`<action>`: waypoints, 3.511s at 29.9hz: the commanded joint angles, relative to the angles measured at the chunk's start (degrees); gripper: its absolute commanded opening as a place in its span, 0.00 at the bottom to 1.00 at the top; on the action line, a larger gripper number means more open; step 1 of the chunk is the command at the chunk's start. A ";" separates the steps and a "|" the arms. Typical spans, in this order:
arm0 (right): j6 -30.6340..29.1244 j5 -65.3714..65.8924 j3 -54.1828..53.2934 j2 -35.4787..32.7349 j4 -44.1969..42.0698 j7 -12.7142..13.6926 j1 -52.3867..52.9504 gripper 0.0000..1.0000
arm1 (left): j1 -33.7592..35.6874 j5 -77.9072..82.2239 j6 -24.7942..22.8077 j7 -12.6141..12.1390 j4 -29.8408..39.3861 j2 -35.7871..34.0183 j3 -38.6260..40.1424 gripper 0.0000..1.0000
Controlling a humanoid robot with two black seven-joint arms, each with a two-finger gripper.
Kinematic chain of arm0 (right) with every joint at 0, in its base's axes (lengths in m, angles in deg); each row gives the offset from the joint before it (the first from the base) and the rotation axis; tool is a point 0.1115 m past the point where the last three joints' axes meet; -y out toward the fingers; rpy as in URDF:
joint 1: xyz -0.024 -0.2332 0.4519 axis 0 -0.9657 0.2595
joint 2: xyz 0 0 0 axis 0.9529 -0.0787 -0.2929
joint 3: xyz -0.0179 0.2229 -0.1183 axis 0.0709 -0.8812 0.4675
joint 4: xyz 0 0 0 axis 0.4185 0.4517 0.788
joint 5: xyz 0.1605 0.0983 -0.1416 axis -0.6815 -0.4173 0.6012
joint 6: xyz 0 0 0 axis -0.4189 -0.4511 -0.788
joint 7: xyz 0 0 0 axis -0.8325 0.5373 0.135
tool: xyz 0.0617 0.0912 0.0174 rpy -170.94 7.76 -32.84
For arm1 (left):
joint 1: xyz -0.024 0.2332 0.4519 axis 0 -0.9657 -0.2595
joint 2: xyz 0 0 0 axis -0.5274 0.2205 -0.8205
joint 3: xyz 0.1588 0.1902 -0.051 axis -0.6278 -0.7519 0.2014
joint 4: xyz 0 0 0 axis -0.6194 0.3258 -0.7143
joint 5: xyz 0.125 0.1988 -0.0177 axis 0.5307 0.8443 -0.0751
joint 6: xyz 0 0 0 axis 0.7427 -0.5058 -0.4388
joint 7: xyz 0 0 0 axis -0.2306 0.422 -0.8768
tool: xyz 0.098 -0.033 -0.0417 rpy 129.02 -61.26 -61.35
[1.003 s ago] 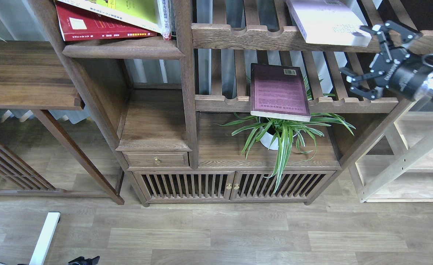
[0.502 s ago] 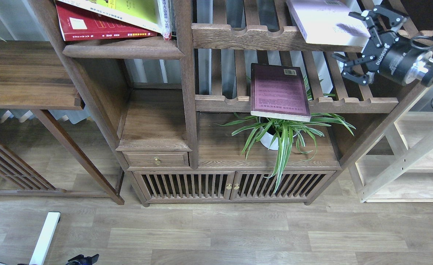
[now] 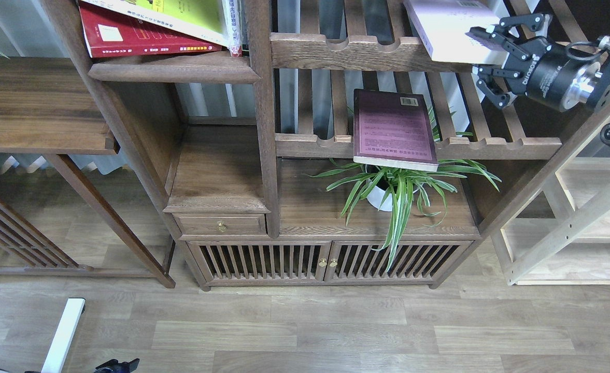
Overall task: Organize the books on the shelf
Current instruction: 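Reach the right gripper up to the white book on the top shelf, then grasp the white book with the right gripper and pull it off the shelf, then lower the white book with the right gripper while raising the left gripper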
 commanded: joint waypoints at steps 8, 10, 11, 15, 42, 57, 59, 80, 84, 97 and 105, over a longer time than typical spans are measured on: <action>-4.90 -3.32 -2.12 -3.05 0.63 -1.69 0.03 0.01 | 0.09 0.07 -0.08 0.01 -0.62 0.20 -0.01 0.87; -5.88 -4.30 -2.74 -4.10 1.34 -2.09 0.03 0.00 | 0.09 -0.02 -0.08 0.01 -0.62 0.20 -0.01 0.87; -5.96 -4.47 -2.74 -4.63 1.51 -2.09 0.03 0.00 | 0.09 -0.02 -0.08 0.01 -0.70 0.20 -0.01 0.87; -6.14 -5.70 -3.00 -6.48 2.04 -2.09 0.03 0.00 | 0.09 0.07 -0.17 0.01 -0.97 0.55 -0.01 0.87; -16.94 -17.13 -5.20 -24.14 7.93 -2.09 -0.68 0.00 | 0.44 0.07 -0.17 0.01 -1.41 0.90 -0.01 0.87; -23.10 -20.38 -5.12 -38.29 8.72 -2.09 -0.68 0.00 | 2.20 0.07 -0.61 -0.25 -3.52 2.48 -0.01 0.88; -23.28 -20.73 -4.85 -39.70 8.72 -2.09 -0.68 0.00 | 2.28 0.07 -0.61 -0.25 -3.61 2.57 -0.01 0.88; -39.53 -14.59 4.02 -45.86 8.81 -2.09 -0.77 0.00 | 6.41 -0.20 -0.87 -0.17 -3.52 3.27 -0.09 0.95; -40.73 -12.48 7.18 -45.16 9.07 -2.09 -1.03 0.00 | 9.22 -0.20 -0.96 -0.08 -3.52 3.62 -0.01 0.96; -40.73 -10.10 11.58 -32.34 9.42 -2.09 -7.53 0.00 | 20.73 -0.02 -0.61 -1.04 -3.61 6.78 -0.09 0.96; -39.02 -11.24 11.50 -20.30 8.98 -2.09 -11.74 0.00 | 26.10 0.07 -0.43 -1.31 -3.96 9.86 -0.01 0.96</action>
